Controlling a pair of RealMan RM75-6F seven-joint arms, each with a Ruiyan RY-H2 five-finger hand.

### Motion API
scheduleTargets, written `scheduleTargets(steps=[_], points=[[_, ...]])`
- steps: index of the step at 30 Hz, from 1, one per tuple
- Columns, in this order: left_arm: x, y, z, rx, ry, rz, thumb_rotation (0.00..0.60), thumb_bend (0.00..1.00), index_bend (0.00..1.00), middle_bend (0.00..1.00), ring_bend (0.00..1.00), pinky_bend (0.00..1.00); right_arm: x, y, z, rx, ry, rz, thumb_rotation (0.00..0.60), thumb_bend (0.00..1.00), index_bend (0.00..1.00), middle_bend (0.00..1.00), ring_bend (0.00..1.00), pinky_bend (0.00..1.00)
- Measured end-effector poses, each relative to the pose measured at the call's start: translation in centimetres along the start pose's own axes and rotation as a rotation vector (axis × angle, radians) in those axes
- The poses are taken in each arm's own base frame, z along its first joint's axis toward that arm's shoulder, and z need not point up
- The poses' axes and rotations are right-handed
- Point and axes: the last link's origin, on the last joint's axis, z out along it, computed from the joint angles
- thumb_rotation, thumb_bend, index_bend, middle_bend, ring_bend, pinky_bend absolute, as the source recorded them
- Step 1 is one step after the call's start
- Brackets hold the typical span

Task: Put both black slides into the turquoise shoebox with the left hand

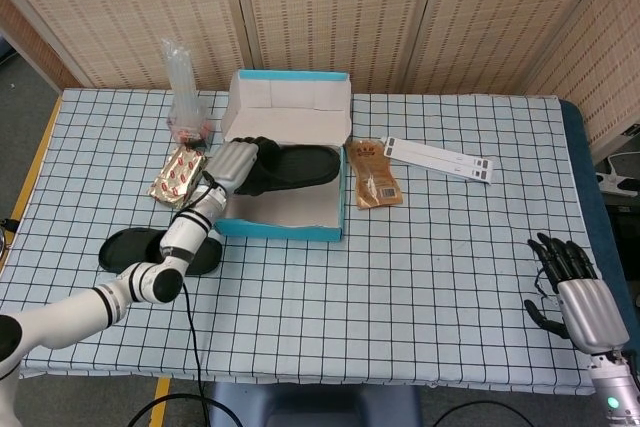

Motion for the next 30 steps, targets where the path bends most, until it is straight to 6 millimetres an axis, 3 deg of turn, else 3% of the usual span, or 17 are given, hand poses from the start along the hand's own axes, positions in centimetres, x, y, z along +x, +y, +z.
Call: scheduleTargets(steps=[9,25,30], points=[[-2.1,-1.0,2.2,0.050,-0.070,-0.026,0.600,0.47,0.54,0.63,0.56,0.63,-0.1,0.2,0.3,-0.007,-0.008,0.002,0.600,0.22,0.00,0.00,0.00,0.00],[-5.2,-0.5,2.4,-0.024,-0.120,-0.006,0.600,0.47,0.55,0.63,0.56,0.61,-0.1,0.2,0.3,-0.004,-0.011,0.003,0.600,0.22,0.00,0.00,0.00,0.00],[-5.7,-1.2,2.6,-0.024,-0.099,0.043,0.600,0.47,0.54,0.62,0.55,0.60,-0.1,0.2,0.2,0.002,-0.012,0.008,0.600,0.22,0.00,0.00,0.00,0.00]])
